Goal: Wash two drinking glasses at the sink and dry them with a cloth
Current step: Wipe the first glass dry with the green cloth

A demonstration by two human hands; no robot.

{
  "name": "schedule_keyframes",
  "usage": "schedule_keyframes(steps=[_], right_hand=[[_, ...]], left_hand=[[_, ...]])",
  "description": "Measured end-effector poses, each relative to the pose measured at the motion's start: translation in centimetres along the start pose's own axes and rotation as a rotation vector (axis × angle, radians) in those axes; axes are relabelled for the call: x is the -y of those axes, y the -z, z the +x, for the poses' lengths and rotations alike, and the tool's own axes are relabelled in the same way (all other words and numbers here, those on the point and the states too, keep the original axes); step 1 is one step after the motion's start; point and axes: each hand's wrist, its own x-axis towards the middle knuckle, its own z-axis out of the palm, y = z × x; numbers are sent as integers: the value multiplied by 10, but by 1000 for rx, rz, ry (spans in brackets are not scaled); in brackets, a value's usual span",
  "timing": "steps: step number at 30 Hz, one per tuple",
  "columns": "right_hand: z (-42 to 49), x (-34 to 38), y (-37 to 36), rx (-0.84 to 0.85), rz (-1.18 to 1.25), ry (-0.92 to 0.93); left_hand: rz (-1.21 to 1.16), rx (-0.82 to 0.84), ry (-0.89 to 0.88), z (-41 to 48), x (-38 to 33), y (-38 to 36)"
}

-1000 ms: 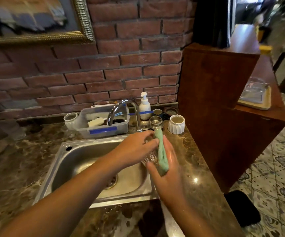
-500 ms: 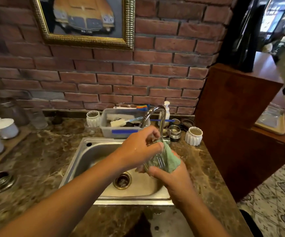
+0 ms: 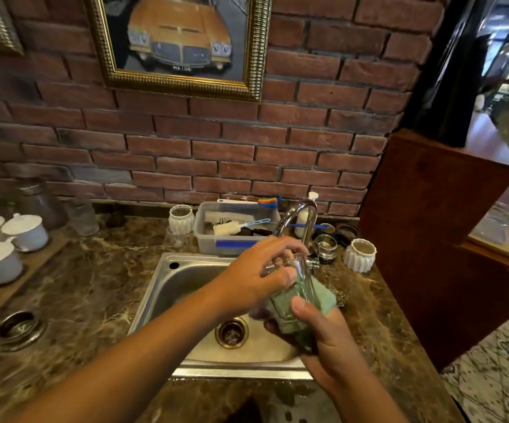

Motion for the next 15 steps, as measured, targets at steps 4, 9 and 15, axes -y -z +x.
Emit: schedule_keyframes(steps=[4,9,15], right_hand=[[11,13,-2,-167,-587,313],[11,15,-3,-289,-1218,528],[15,27,-3,-225,-1214,492]], left_hand=[[9,-193,76,11,-6,-7],[-26,-208,272,25,-17,-7],[-96,-411,151,25,-17,-11]])
